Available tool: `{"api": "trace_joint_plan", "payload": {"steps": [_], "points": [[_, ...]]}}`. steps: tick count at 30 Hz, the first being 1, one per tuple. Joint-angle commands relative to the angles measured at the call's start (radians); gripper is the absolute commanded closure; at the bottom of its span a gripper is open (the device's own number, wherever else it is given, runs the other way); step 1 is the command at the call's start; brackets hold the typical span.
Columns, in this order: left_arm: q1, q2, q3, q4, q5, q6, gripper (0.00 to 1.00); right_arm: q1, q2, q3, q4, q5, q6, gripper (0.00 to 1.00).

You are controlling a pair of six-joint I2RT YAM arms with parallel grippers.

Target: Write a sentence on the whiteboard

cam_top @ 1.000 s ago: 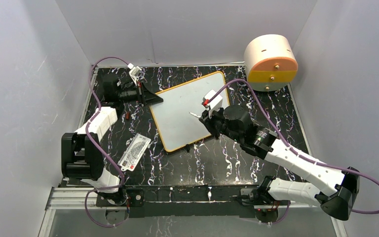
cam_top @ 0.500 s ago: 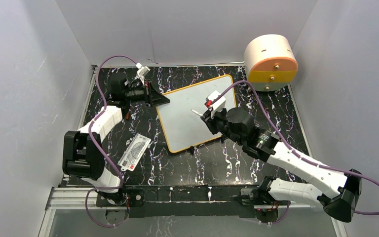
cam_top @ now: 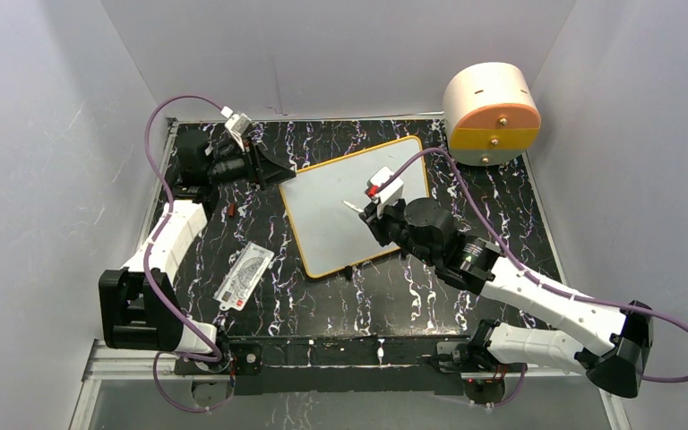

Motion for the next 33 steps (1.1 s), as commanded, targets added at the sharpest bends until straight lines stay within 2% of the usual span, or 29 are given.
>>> {"api": "trace_joint_plan", "payload": {"steps": [1,10,16,23,27,33], "points": [[0.035,-0.022,-0.006,0.020,0.026,-0.022,0.57,0.012,0.012,0.011,0.086,0.027,-0.005,1.00],[0.035,-0.003,-0.032,0.032,0.068,-0.020,0.57,0.026,0.027,0.017,0.130,0.050,-0.004,1.00],[0.035,0.026,-0.023,0.013,0.075,-0.005,0.64,0.034,0.052,0.019,0.152,0.053,-0.004,1.00],[0.035,0.060,-0.014,0.003,0.085,-0.001,0.66,0.047,0.075,0.013,0.197,0.063,-0.009,1.00],[0.035,0.071,-0.010,0.029,0.122,-0.033,0.73,0.054,0.092,0.020,0.213,0.071,-0.016,1.00],[0.035,0.053,-0.015,0.001,0.124,-0.001,0.87,0.063,0.106,0.024,0.246,0.078,-0.027,1.00]]}}
